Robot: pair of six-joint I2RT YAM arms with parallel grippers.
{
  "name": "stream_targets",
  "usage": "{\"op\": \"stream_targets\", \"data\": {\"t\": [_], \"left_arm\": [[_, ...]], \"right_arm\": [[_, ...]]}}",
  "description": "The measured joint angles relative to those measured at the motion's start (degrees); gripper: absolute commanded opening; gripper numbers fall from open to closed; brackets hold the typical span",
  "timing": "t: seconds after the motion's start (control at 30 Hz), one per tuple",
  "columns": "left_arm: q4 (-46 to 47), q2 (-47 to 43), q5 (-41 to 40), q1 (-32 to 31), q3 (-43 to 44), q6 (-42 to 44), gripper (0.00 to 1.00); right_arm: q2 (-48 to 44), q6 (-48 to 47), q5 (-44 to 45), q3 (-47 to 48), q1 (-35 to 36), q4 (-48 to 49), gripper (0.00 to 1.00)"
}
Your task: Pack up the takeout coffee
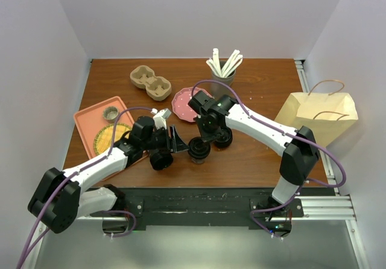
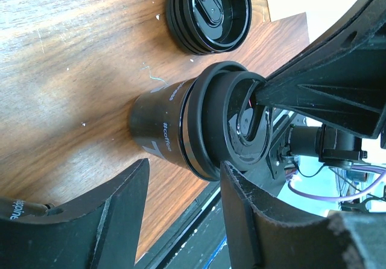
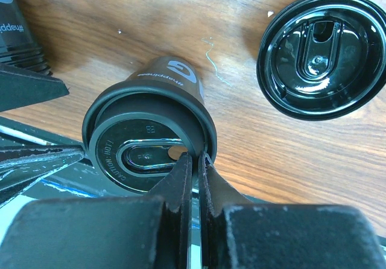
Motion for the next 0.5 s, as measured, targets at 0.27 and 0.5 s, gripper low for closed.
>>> {"op": "stream_targets", "data": {"t": [0.27,0.5], "left_arm": [[-0.2,0.3,-0.8,-0.2,0.0,0.0,0.52],[-0.6,2.0,-2.2,-1.9,0.0,0.2,0.51]], "right_arm": [[0.0,0.2,0.0,0.0,0.5,0.0,0.0],[0.6,0.1,0.1,-0.2,0.6,-0.2,0.0]]}}
